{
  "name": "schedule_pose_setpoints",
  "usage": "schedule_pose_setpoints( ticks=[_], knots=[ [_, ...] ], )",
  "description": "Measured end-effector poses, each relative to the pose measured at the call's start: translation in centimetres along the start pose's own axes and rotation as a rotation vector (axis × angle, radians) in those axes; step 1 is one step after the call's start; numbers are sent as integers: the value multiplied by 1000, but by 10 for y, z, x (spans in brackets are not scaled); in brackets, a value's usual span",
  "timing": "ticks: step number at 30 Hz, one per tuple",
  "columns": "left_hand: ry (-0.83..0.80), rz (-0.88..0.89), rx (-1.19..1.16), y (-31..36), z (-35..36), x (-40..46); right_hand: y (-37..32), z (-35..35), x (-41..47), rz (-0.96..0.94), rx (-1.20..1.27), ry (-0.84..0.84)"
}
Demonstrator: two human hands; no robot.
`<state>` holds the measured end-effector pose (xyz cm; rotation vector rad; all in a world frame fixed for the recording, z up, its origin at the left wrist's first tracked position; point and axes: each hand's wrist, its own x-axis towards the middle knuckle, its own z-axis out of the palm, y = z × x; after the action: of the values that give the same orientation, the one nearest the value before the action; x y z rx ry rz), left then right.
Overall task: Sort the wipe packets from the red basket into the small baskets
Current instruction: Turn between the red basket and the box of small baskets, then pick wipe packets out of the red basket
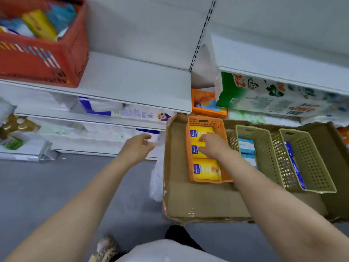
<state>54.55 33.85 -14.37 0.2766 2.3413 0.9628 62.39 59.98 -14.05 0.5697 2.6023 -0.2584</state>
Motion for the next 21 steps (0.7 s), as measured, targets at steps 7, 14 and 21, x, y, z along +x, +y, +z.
schedule_pose_setpoints(
  ticks=[7, 14, 21],
  knots=[
    [299, 149, 220, -103, -171, -81, -129, -48, -73, -194, 159, 490],
    [625, 272, 357, -160, -294, -90, -264, -54, -83, -352, 295, 659],
    [755, 326, 455, -190, -393, -19, -387, -103, -1, -485, 324, 733]
  ],
)
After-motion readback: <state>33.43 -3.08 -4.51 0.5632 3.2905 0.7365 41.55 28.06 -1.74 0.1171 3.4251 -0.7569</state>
